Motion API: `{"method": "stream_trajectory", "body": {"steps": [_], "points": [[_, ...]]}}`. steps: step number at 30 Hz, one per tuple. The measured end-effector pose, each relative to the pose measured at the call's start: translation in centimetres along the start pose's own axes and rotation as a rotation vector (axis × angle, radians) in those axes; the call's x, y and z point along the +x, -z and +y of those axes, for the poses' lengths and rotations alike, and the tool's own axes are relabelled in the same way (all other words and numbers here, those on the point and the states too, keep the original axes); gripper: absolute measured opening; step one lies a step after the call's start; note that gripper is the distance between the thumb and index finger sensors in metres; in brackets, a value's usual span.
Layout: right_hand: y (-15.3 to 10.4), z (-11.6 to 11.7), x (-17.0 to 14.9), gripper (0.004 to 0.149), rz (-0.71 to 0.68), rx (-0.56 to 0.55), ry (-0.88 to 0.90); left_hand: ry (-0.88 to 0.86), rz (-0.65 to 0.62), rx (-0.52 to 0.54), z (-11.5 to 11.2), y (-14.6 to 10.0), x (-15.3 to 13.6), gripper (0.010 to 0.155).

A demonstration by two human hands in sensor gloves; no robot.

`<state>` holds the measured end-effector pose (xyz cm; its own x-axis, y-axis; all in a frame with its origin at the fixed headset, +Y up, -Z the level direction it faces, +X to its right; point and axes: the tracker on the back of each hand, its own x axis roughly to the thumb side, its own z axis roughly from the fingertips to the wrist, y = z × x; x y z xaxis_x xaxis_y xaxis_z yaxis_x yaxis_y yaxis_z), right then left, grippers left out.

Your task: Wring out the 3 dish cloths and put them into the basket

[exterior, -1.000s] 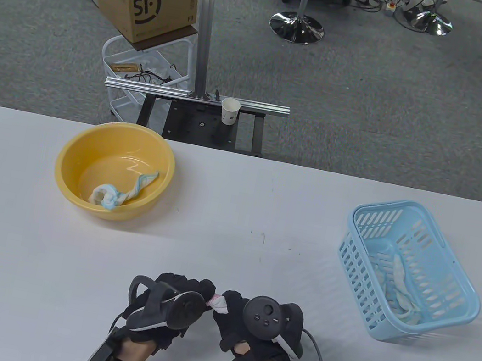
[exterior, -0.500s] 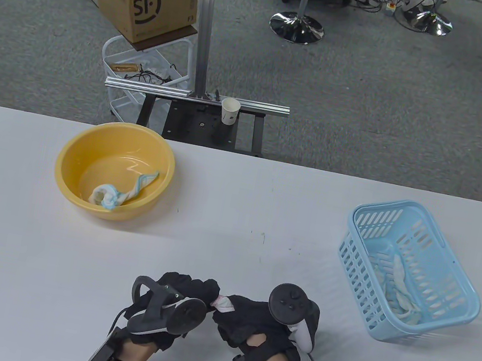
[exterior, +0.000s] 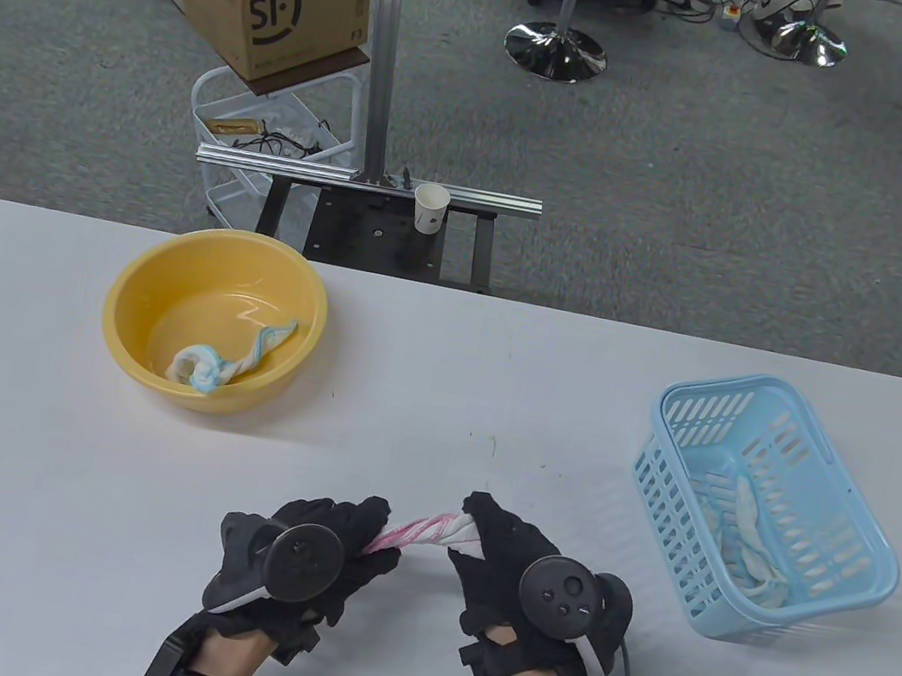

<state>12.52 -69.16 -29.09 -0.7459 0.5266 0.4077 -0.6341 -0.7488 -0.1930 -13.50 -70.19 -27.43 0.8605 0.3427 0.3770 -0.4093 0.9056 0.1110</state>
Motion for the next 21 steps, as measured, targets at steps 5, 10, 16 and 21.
{"method": "stream_trajectory", "body": {"steps": [5, 10, 16, 21], "points": [[0.5, -3.8, -0.3, 0.058, 0.050, -0.164, -0.036, -0.084, 0.045, 0.022, 0.3, -0.1, -1.5, 0.073], [1.0, -8.8, -2.6, 0.065, 0.244, -0.297, -0.040, -0.114, 0.077, 0.002, -0.2, -0.2, -2.3, 0.072], [0.3, -13.5, -6.8, 0.069, 0.561, -0.378, -0.036, -0.126, 0.078, -0.036, -1.2, -0.1, -2.4, 0.071], [-0.9, -15.0, -10.0, 0.072, 0.783, -0.398, -0.035, -0.139, 0.082, -0.053, -1.4, 0.0, -2.4, 0.071]]}}
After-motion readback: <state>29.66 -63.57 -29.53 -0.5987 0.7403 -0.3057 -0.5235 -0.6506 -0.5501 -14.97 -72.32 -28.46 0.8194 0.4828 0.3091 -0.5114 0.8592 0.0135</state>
